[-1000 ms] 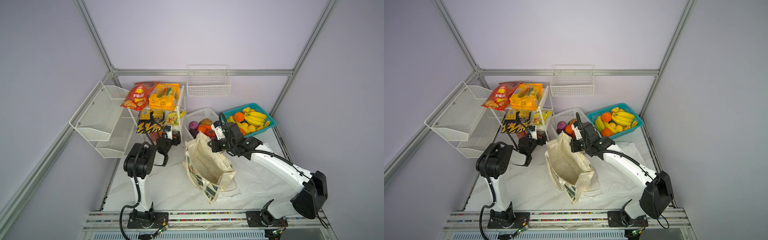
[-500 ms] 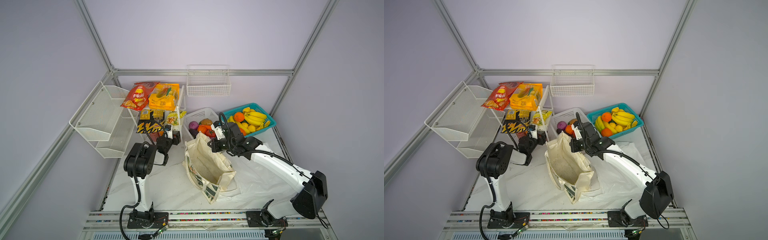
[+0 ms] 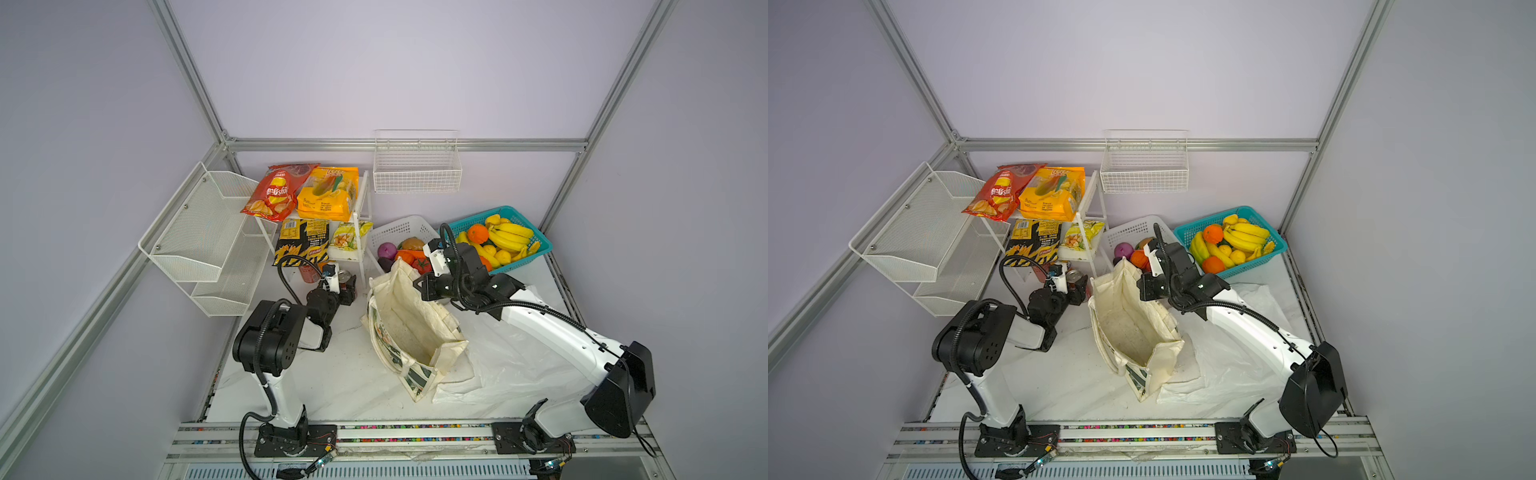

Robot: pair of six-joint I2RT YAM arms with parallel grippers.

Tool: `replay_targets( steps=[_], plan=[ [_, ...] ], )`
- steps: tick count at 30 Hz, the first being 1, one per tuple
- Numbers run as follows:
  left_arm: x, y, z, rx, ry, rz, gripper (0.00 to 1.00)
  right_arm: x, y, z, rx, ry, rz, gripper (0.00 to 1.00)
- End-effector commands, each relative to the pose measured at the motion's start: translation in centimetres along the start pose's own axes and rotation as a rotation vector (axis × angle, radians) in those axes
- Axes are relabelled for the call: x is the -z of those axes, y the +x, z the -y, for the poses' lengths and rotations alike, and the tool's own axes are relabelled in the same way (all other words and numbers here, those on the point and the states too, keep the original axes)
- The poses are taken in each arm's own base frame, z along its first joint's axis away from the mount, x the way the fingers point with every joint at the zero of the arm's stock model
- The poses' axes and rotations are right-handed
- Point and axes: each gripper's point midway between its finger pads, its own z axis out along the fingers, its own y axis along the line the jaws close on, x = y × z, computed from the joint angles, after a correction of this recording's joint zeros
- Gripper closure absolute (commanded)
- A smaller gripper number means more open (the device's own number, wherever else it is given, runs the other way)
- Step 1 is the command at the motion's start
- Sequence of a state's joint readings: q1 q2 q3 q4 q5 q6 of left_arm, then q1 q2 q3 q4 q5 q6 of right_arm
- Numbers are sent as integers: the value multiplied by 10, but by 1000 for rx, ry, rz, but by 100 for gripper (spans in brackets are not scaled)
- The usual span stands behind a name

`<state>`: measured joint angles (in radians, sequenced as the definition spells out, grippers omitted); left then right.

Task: Place the mixed food into the grocery bags and tie them
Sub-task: 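Lift the Coke can over the tote bag opening with the left gripper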

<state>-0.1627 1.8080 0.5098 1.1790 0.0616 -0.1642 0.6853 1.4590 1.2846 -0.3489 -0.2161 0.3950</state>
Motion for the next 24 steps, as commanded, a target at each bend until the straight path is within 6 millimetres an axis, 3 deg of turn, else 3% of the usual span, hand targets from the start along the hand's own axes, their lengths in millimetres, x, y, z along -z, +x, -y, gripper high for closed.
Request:
replay_targets(
  steps=[1, 3, 6, 10, 15, 19, 24],
  plan=[
    [29, -45, 4, 38, -16, 158, 76, 6, -36, -16, -85, -68, 152, 100],
    [43, -47, 2, 77, -30, 154, 79, 4, -43, -18, -128, -72, 186, 100],
    [62, -45, 1, 97, -64, 108, 82, -5, -44, -5, -193, -2, 193, 100],
    [88, -67, 2, 110, -114, 82, 83, -11, -40, 1, -273, 29, 199, 100],
    [132, -124, 13, 143, -117, 130, 84, -8, -42, 1, -341, 26, 234, 100],
    [162, -167, 46, 193, -30, 192, 84, -16, -40, -1, -327, 29, 204, 100],
    [190, -225, 77, 201, 81, 223, 84, -29, -29, -8, -246, 8, 115, 91]
  ],
)
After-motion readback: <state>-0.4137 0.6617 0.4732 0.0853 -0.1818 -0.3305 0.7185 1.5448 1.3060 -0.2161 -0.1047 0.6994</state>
